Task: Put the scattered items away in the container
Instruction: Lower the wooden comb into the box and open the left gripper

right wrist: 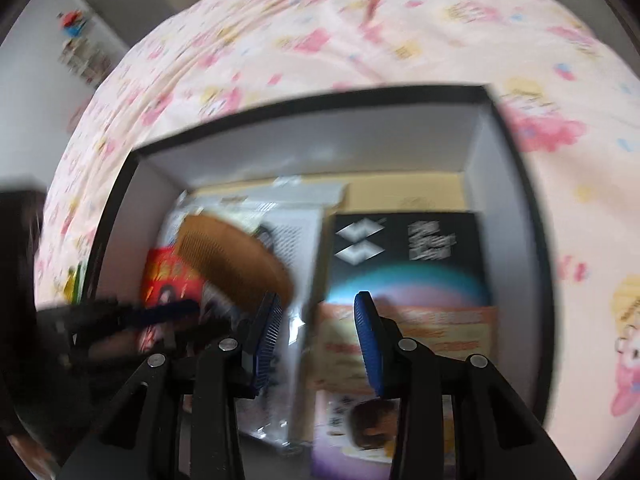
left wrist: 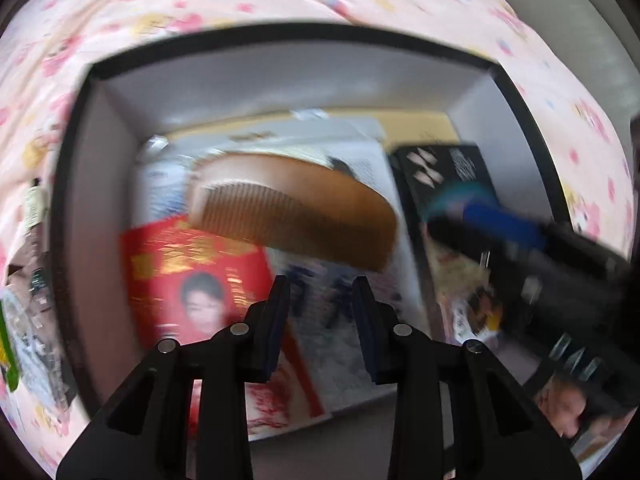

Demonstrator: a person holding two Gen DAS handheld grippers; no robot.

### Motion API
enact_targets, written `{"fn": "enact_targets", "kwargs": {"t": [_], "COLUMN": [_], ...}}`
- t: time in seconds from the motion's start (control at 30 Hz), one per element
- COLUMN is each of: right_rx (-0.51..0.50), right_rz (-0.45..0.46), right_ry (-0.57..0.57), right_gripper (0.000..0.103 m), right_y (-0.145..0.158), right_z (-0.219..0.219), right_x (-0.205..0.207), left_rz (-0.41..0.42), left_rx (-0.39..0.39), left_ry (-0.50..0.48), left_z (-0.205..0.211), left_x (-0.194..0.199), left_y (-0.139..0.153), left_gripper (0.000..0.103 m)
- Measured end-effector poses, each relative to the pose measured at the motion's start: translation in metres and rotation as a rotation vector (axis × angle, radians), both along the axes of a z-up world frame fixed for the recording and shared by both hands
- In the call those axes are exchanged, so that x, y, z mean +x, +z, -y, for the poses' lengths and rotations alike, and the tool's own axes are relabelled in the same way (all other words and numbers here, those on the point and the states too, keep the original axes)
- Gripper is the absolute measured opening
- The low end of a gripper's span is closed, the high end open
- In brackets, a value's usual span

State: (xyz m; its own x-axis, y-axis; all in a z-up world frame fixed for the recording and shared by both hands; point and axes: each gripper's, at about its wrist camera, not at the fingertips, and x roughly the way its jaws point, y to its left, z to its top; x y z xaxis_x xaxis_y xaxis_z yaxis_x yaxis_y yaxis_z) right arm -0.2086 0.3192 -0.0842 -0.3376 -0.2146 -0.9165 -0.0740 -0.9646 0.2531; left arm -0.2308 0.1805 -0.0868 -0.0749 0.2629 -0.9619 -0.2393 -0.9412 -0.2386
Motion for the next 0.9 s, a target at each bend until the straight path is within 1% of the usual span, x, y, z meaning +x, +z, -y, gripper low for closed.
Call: {"fn": "enact_targets", "kwargs": {"t": [0.07,0.13,0.2,0.27,0.33,0.4,0.43,0.47,0.53,0.57,0.6,0.67,0.7,0.73,0.77,0.8,0.83,0.9], "right_rx": [0.004,0.007,0.013,0.01,-0.019,-0.024,-0.016,-0.004,0.007,0.006,0.002,0.004,0.032,0.055,0.071,0.083,0.087,0.074], "right_rz": [-0.012,-0.003,0.012,0.02,0.03,0.036,0.036,0.041,0.064,0.078,0.087,0.076,0.059,0.045,0.029,0.011,0.002,0.003], "right_ry": [-0.037,-0.044,-0.034,-0.026,-0.005,0.012,0.019,0.029,0.053,0.058,0.063,0.082,0.09,0.089,0.081,0.064,0.04,-0.008], "right_gripper": [0.034,0.034,0.034,0.034,0.034,0.034,0.034,0.034,0.034,0.034,0.034,0.034,0.034,0.034,0.034,0.034,0.034,0.034], "right_y": [0.002,0.0,-0.003,-0.003,-0.004,-0.005,-0.005,-0.006,-0.01,-0.013,-0.014,-0.012,-0.008,-0.006,-0.003,0.001,0.002,0.001], "right_z": [-0.007,-0.009,-0.007,-0.005,-0.001,0.005,0.007,0.009,0.015,0.017,0.018,0.02,0.02,0.02,0.018,0.014,0.009,-0.002], "right_x": [0.001,0.002,0.001,-0.003,-0.009,-0.015,-0.017,-0.021,-0.027,-0.029,-0.028,-0.024,-0.02,-0.017,-0.015,-0.013,-0.013,-0.016], "left_rz": [-0.015,-0.018,-0.012,-0.031,-0.042,-0.062,-0.078,-0.085,-0.053,-0.03,-0.015,0.004,0.0,-0.004,0.003,0.013,0.015,-0.006], "left_rx": [-0.02,-0.01,0.004,0.003,0.051,0.099,0.099,0.084,0.056,0.055,0.066,0.084,0.09,0.104,0.135,0.148,0.145,0.13], "left_ry": [-0.003,0.019,0.08,0.139,0.174,0.183,0.181,0.173,0.173,0.176,0.182,0.208,0.209,0.206,0.196,0.186,0.179,0.167], "left_z": [-0.006,-0.008,-0.002,0.007,0.018,0.027,0.03,0.032,0.03,0.033,0.034,0.042,0.041,0.039,0.036,0.032,0.018,0.011], "left_x": [-0.004,-0.014,-0.029,-0.039,-0.039,-0.037,-0.036,-0.036,-0.036,-0.044,-0.046,-0.044,-0.043,-0.041,-0.038,-0.038,-0.041,-0.047], "left_y": [-0.001,-0.001,-0.002,0.0,0.004,0.011,0.014,0.015,0.008,0.003,-0.001,-0.006,-0.004,-0.003,-0.002,-0.003,-0.004,-0.004], "left_gripper": [0.032,0.032,0.032,0.032,0.032,0.032,0.033,0.033,0.033,0.033,0.033,0.033,0.033,0.033,0.033,0.033,0.033,0.033]}}
